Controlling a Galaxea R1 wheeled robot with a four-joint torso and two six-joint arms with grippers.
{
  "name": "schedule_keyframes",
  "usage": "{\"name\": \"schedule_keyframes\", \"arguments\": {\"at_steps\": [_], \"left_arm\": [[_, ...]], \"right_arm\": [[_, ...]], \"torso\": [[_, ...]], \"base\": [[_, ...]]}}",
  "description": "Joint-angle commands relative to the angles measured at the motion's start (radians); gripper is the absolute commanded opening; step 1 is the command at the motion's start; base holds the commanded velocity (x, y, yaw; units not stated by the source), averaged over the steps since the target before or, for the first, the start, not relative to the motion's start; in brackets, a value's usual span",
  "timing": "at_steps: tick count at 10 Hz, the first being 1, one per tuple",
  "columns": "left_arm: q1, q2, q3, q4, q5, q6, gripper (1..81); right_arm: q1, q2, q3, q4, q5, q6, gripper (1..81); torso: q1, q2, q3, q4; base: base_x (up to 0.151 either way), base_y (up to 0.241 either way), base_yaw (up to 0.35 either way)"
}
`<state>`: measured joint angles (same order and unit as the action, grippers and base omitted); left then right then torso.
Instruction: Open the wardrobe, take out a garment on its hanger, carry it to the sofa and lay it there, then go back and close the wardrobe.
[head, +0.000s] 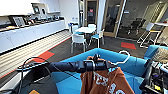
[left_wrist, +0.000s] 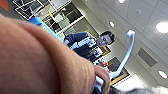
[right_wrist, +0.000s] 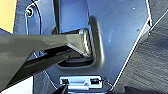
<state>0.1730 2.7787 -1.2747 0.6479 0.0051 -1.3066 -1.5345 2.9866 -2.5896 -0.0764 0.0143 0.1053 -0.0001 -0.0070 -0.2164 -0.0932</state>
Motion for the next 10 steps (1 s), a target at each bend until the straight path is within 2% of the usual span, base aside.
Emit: {"name": "schedule_keyframes", "arguments": {"at_steps": [1, 2, 3, 4, 5, 8, 10], "left_arm": [[-0.194, 0.013, 0.040, 0.022, -0.073, 0.009, 1.0], [-0.194, 0.013, 0.040, 0.022, -0.073, 0.007, 1.0], [-0.194, 0.013, 0.041, 0.022, -0.074, 0.007, 1.0], [-0.194, 0.013, 0.043, 0.022, -0.074, 0.009, 1.0], [-0.194, 0.013, 0.046, 0.022, -0.074, 0.009, 1.0], [-0.194, 0.021, 0.047, 0.029, -0.071, 0.009, 1.0], [-0.194, 0.082, 0.014, 0.030, -0.065, 0.009, 1.0]], "right_arm": [[0.021, 0.001, 0.005, -0.014, -0.066, -0.001, 81.1], [0.019, 0.001, 0.005, -0.014, -0.066, -0.001, 81.1], [0.021, 0.001, 0.005, -0.014, -0.066, -0.001, 81.1], [0.021, 0.001, 0.005, -0.014, -0.066, -0.001, 81.1], [0.021, 0.001, 0.005, -0.014, -0.066, -0.001, 81.1], [0.023, 0.002, 0.005, -0.014, -0.066, -0.001, 81.1], [0.023, 0.004, 0.005, -0.014, -0.068, -0.001, 81.1]], "torso": [[0.000, 0.000, -0.088, 0.000], [0.000, 0.000, -0.121, 0.000], [0.001, 0.000, -0.063, 0.000], [0.001, 0.001, -0.092, 0.000], [0.001, 0.001, -0.100, 0.000], [0.003, 0.002, -0.107, 0.000], [0.001, 0.002, -0.107, 0.000]], "base": [[0.104, 0.000, 0.000], [0.102, 0.000, 0.000], [0.094, 0.000, 0.000], [0.092, -0.061, 0.000], [0.090, -0.065, 0.000], [0.000, 0.000, 0.000], [0.000, 0.000, 0.000]]}}
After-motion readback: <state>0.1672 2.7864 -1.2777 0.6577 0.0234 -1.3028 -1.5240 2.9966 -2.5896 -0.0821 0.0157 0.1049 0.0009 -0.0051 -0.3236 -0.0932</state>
